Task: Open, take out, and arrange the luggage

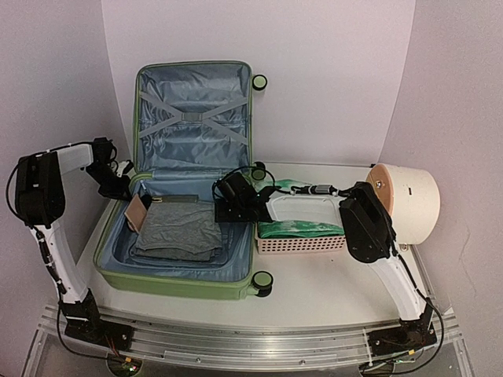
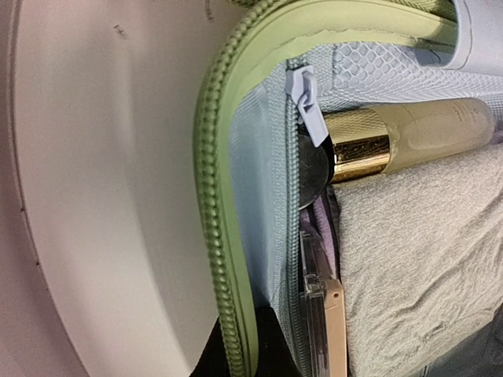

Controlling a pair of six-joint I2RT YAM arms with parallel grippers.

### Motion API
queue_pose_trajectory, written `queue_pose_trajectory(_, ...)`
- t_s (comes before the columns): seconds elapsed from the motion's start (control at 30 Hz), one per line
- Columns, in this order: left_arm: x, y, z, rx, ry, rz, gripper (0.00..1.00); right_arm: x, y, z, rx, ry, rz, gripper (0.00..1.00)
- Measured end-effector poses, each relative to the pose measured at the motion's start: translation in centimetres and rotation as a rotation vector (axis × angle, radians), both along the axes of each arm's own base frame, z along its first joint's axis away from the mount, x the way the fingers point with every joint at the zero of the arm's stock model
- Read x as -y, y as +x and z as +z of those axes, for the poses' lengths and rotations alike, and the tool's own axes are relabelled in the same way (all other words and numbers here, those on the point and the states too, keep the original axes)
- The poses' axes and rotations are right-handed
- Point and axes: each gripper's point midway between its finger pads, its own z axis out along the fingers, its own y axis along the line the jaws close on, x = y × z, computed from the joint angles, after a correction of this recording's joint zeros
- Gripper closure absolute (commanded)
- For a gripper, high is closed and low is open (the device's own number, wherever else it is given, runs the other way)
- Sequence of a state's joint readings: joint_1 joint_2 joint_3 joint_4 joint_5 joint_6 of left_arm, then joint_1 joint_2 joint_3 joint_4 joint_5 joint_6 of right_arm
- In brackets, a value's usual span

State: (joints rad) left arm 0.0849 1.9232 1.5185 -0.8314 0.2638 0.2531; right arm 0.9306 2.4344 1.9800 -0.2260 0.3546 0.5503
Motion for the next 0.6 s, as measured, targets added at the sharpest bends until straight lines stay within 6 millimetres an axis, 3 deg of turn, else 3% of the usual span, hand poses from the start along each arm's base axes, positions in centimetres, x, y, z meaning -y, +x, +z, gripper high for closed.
queue_pose_trajectory(0.17,1.4,0.2,0.1,-0.003,-0.049,-0.009,0.97,0.9,1.5,0.8,-0.010,0.007,0.021,0.42)
queue_pose_trajectory(0.47,1.9,0.6,0.5,0.018,-0.081,-0.036,0.50,0.3,2.8,4.0,-0.027,0.088,0.074,0.44)
queue_pose_trajectory(0.53,1.5,1.5,1.5,0.049,-0.077,-0.035,0.40,0.1,2.9,4.5,-0.040,0.112,0.091,0.46)
queue_pose_trajectory(0.6,1.0,2.7,3.1,0.102,-0.071,-0.039,0.37,0.0,2.8,4.5,-0.058,0.129,0.101,0.47)
